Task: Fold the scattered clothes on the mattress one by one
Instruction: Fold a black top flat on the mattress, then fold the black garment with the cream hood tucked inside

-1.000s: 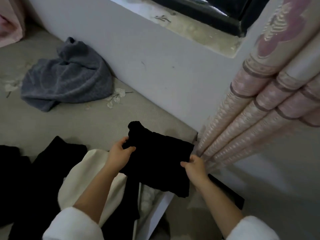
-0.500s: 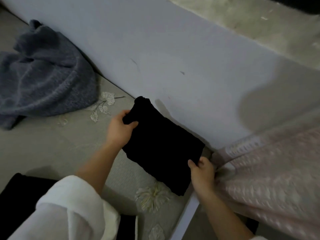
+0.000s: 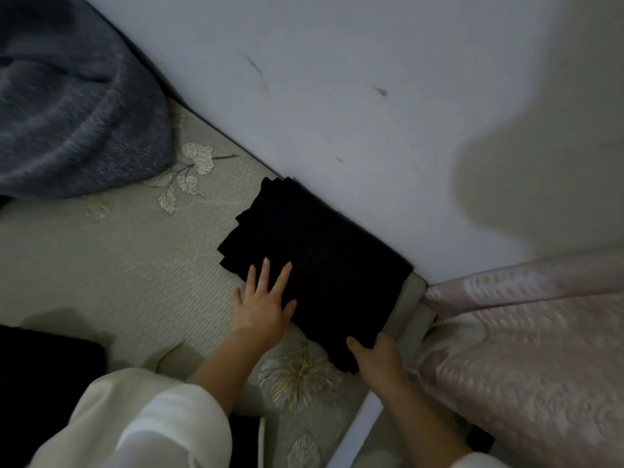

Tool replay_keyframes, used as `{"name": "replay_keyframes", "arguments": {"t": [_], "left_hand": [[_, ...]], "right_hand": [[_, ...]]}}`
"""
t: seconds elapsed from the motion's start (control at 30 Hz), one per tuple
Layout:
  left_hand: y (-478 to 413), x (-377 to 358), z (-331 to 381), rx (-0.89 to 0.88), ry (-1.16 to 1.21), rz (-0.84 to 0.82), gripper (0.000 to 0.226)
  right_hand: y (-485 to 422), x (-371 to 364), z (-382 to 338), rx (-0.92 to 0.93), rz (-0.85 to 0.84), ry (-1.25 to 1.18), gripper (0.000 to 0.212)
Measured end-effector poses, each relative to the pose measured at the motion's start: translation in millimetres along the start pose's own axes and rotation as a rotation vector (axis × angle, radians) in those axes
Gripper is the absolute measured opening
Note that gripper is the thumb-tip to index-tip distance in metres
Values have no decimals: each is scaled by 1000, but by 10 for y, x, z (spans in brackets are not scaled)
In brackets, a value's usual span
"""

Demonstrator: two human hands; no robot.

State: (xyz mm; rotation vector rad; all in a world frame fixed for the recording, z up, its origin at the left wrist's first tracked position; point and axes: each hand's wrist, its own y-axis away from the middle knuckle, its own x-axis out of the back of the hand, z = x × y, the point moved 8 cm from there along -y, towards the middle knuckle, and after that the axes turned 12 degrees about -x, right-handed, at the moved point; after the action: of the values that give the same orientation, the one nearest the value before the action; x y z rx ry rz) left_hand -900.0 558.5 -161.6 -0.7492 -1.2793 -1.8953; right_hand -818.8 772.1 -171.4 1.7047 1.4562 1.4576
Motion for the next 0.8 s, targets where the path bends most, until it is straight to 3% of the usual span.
{"name": "replay_keyframes", "arguments": {"t": [0.13, 0.2, 0.37, 0.57, 0.8], "left_hand": [[233, 30, 41, 7, 76, 30, 68], [450, 73, 55, 34, 195, 138, 69], [1300, 187, 36, 148, 506, 461, 70], [2660, -19, -66, 371, 613, 676, 65], [3936, -711, -424, 713, 703, 773, 63]], "right_hand": [[244, 240, -195, 164, 247, 182, 44], [407, 282, -304, 234, 268, 268, 49], [859, 20, -376, 407, 80, 502, 58], [1342, -587, -51, 465, -215, 696, 39], [1690, -1347, 418, 524, -325, 921, 51]]}}
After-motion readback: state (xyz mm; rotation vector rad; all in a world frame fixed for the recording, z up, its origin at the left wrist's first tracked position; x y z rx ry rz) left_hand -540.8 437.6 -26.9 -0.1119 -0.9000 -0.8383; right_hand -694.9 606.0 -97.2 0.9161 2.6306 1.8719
